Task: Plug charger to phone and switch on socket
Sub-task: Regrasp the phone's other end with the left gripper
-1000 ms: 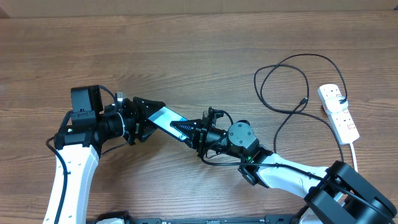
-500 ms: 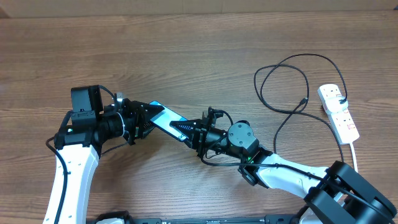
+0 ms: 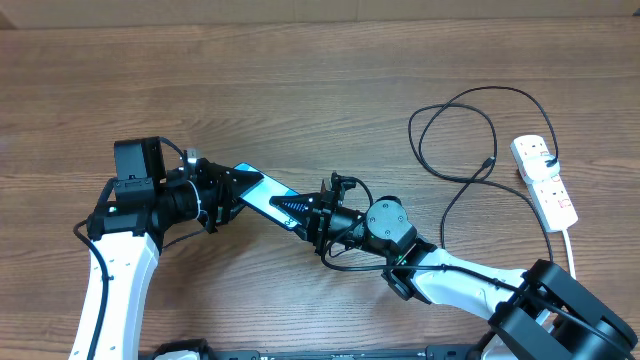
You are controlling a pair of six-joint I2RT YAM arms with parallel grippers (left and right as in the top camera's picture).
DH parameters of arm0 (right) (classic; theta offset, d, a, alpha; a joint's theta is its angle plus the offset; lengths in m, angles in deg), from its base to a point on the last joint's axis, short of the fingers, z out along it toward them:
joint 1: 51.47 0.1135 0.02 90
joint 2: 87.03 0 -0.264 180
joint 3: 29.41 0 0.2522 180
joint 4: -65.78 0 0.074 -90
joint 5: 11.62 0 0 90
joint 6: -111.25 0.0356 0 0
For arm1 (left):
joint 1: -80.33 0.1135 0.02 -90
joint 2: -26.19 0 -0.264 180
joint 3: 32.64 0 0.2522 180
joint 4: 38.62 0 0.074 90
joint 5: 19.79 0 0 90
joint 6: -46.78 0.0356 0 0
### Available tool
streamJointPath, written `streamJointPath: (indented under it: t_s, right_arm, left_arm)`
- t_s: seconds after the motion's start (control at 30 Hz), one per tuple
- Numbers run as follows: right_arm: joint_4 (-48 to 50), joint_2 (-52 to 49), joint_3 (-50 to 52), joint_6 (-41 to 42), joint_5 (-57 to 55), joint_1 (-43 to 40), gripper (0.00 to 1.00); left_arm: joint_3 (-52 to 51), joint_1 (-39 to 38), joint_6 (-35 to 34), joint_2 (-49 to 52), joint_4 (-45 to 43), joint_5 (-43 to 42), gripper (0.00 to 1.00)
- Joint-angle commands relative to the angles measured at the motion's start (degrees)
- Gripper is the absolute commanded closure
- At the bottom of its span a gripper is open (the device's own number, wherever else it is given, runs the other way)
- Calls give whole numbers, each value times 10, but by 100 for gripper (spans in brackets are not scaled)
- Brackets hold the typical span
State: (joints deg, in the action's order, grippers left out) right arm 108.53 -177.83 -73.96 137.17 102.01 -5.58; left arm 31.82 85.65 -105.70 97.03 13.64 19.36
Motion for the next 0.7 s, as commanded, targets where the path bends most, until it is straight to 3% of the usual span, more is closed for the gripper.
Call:
streamJointPath:
  t_s: [0.0,0.17,0.43,0.67]
  right_arm:
    - [15,2,-8,73,0,4,96]
    - [3,2,-8,73,0,4,96]
    - [-3,2,-8,71,0,4,95]
    - [-61,2,-8,71,21,4,51]
  left_arm:
    - [0,-2,3,1,-2,3,83]
    - [0,-2,3,1,-2,3,96]
    - [0,-2,3,1,-2,3,95]
    - [0,-2,12,1,-2,74,95]
